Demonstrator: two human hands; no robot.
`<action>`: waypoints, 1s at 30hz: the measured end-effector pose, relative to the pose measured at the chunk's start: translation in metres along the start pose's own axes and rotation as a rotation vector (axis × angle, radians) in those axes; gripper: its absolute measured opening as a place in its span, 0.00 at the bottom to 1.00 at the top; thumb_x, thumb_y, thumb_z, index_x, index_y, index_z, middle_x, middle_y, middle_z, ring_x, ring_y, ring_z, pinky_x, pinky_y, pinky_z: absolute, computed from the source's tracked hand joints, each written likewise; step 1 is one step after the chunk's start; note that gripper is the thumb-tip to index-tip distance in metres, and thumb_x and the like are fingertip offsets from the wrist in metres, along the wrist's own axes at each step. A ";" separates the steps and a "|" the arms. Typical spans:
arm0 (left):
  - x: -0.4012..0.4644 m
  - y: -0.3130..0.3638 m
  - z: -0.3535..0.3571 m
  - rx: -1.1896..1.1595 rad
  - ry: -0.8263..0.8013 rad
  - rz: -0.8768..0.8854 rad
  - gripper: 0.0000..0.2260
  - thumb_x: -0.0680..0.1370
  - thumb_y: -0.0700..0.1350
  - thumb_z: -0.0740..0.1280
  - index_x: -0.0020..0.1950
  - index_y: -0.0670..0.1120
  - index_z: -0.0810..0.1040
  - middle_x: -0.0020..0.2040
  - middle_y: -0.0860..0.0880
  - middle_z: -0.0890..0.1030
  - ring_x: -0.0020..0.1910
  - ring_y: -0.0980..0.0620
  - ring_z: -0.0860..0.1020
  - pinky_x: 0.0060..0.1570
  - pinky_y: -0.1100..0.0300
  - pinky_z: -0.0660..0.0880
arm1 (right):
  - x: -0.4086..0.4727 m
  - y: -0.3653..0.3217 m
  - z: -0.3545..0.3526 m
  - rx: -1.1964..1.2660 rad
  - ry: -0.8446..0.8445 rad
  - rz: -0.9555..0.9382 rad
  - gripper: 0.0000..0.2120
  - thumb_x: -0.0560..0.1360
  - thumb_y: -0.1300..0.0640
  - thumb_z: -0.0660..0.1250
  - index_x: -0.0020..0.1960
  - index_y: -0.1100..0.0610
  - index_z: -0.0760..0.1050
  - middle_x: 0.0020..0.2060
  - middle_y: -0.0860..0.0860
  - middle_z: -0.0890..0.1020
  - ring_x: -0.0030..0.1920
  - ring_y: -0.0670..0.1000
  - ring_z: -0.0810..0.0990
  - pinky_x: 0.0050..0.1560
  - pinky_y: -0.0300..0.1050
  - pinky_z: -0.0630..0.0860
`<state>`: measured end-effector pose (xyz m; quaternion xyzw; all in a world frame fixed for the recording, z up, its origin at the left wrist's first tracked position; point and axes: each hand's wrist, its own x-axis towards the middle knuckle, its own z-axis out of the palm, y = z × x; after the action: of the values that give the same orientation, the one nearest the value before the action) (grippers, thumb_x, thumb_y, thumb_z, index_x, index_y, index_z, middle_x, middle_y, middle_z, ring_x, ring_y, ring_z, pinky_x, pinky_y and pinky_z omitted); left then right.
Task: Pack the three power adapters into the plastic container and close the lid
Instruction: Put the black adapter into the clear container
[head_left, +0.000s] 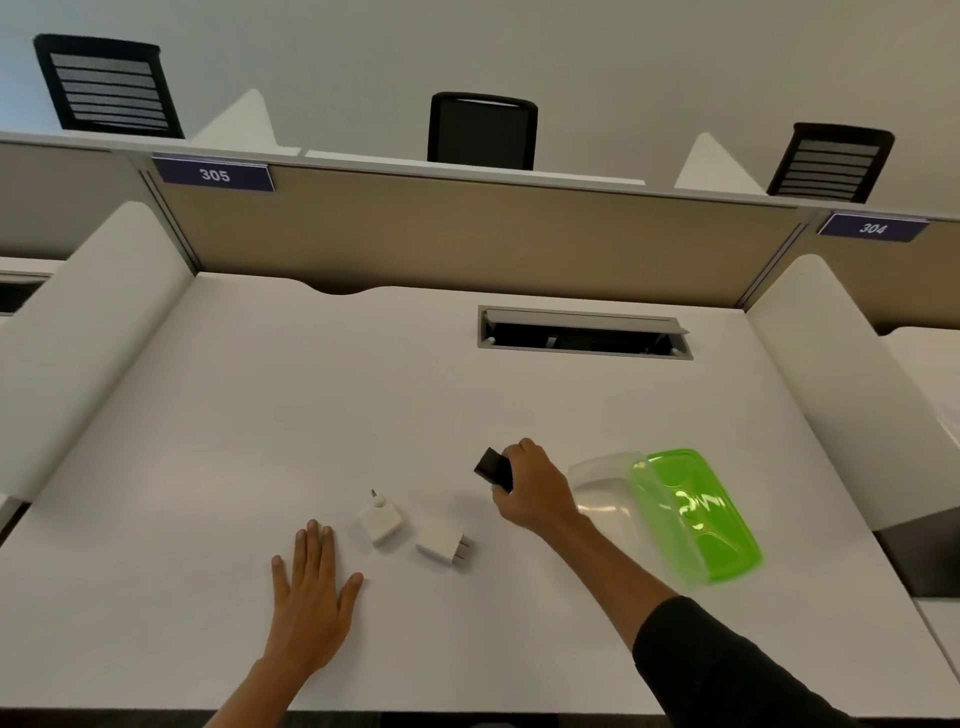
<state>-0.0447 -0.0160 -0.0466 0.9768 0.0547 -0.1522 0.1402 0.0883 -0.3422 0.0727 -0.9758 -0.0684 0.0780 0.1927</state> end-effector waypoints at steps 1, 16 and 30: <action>0.000 0.000 0.000 0.000 -0.002 -0.001 0.48 0.75 0.72 0.27 0.84 0.40 0.39 0.87 0.44 0.38 0.87 0.45 0.40 0.84 0.36 0.44 | 0.001 0.003 -0.008 0.032 0.036 0.020 0.18 0.74 0.52 0.71 0.61 0.57 0.75 0.57 0.52 0.77 0.57 0.53 0.78 0.51 0.49 0.81; 0.003 0.003 0.000 -0.020 -0.011 -0.029 0.49 0.73 0.74 0.26 0.84 0.41 0.36 0.87 0.45 0.38 0.87 0.46 0.39 0.84 0.37 0.42 | -0.045 0.106 -0.064 0.160 0.158 0.537 0.16 0.62 0.49 0.79 0.44 0.55 0.79 0.40 0.51 0.82 0.41 0.57 0.83 0.39 0.47 0.78; 0.005 0.008 0.001 -0.009 -0.049 -0.085 0.50 0.70 0.74 0.23 0.84 0.43 0.33 0.86 0.46 0.34 0.86 0.46 0.37 0.84 0.36 0.41 | -0.047 0.098 -0.035 0.116 -0.048 0.588 0.16 0.69 0.48 0.78 0.44 0.58 0.77 0.38 0.53 0.81 0.41 0.57 0.82 0.38 0.45 0.71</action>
<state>-0.0392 -0.0239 -0.0465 0.9689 0.0934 -0.1817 0.1395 0.0591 -0.4523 0.0729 -0.9390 0.2171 0.1571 0.2155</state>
